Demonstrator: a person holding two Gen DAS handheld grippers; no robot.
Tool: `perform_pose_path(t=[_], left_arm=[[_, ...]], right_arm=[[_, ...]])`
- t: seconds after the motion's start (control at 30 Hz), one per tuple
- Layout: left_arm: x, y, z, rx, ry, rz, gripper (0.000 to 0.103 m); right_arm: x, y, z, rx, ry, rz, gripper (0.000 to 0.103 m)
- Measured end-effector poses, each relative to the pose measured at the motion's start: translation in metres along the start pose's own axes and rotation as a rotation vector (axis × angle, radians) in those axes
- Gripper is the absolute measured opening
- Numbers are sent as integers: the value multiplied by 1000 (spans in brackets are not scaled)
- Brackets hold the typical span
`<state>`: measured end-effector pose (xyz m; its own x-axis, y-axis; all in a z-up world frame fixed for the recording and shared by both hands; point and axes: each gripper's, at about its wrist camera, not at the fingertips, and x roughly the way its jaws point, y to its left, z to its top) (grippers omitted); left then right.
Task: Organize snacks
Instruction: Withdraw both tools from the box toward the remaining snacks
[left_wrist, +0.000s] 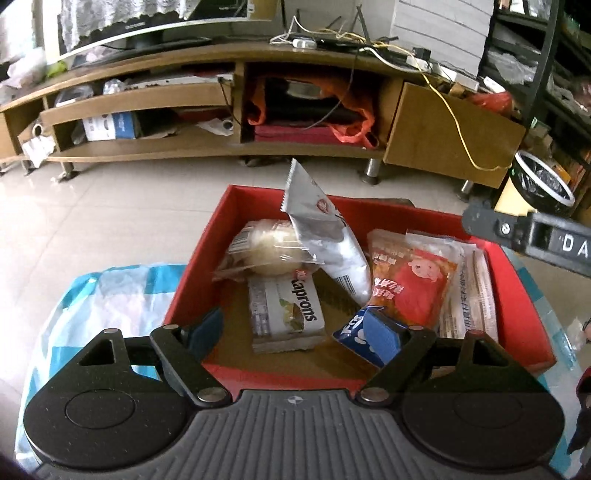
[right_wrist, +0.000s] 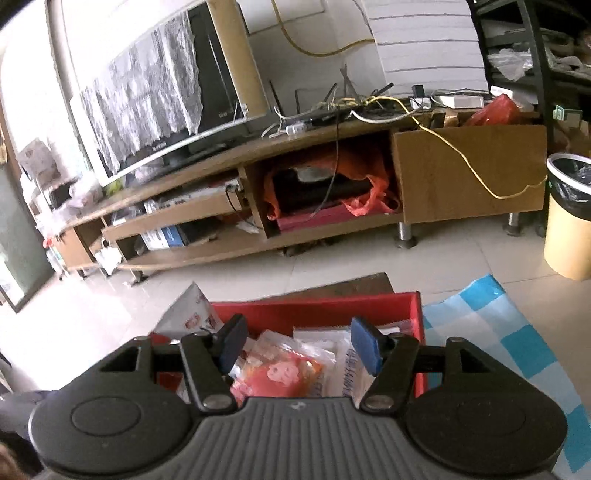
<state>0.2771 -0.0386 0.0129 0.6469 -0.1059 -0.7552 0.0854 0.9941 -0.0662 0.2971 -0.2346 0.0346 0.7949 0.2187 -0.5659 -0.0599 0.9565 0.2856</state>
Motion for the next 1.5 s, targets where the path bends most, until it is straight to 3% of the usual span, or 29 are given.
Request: perform_pose_path(t=[0.17,0.5,0.8,1.13,1.23,1.33,1.5], left_arm=[[-25,0,-11,9,-9,6,89],[-59,14,-51,-18,58,-18,89],[-49,17,-92,40,208,-76,89],[-52,12,-100,96,217,-104,89],[-50,13,-107,118,239,-106,85],[-46,13,-114,124,264,-88,73],[-55,16,-123,94,268,-90,67]], right_arm=[[-17,8,-2,-42,23,-6,58],[-49,38,-21,-128,86,12,58],[-84,55,-37,-159,130,40,58],[-112,43,-68,-96,211,27,58],[-117,43,-76,-87,234,36,58],[-118,43,-83,-74,262,46,58],[-116,42,-94,-48,312,43,58]])
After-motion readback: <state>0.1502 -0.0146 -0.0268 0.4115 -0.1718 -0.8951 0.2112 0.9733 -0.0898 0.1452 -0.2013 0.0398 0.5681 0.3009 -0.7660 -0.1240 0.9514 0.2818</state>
